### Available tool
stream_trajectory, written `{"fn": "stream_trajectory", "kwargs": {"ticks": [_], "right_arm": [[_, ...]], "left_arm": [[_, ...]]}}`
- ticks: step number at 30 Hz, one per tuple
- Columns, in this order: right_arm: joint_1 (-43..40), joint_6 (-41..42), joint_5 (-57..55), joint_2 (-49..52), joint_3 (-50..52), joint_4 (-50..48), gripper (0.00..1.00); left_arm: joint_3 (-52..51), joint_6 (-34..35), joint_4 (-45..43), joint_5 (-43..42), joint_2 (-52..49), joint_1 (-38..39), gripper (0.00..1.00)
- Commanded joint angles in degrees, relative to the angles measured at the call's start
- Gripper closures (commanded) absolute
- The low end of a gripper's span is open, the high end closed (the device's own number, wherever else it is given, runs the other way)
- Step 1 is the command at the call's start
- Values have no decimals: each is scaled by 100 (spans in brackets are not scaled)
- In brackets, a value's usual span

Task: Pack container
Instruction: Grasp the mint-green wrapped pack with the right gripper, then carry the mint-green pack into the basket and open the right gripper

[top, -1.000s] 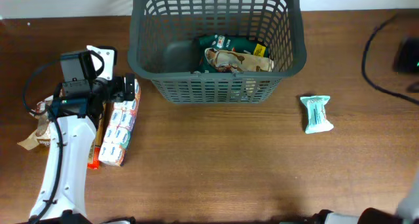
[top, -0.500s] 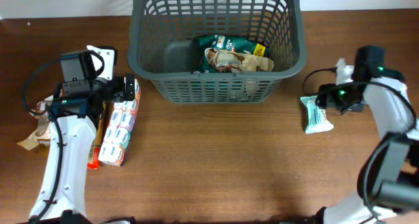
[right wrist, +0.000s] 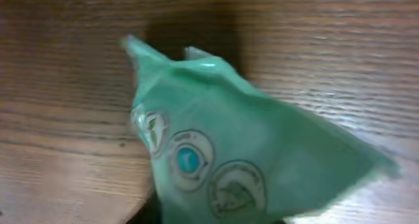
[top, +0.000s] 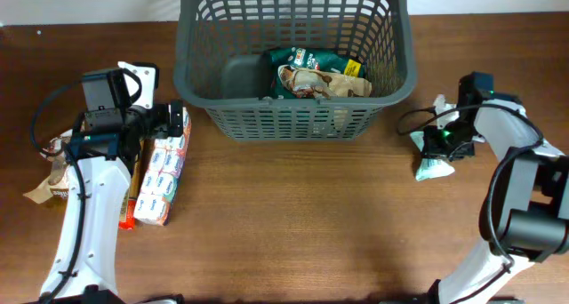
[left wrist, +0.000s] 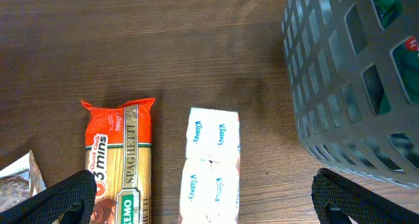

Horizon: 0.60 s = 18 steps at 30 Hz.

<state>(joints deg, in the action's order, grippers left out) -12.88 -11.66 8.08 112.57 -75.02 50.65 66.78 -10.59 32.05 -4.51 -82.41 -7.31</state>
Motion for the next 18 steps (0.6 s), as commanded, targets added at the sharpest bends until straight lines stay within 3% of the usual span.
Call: {"fn": "stream_trajectory", "kwargs": {"ticks": [1,8,12,18], "right_arm": [[131,-2,33,122,20,2,96],[-44,636,35,-129,-627,525,96],[-205,918,66,-455,-1886,1248,96],[-50,914,92,-1049,-4809,2122,97]], "left_arm": [[103,70,0,-66,-31,-26,1],[103,70,0,-66,-31,-26,1],[103,70,0,-66,-31,-26,1],[103,70,0,-66,-31,-26,1]]}}
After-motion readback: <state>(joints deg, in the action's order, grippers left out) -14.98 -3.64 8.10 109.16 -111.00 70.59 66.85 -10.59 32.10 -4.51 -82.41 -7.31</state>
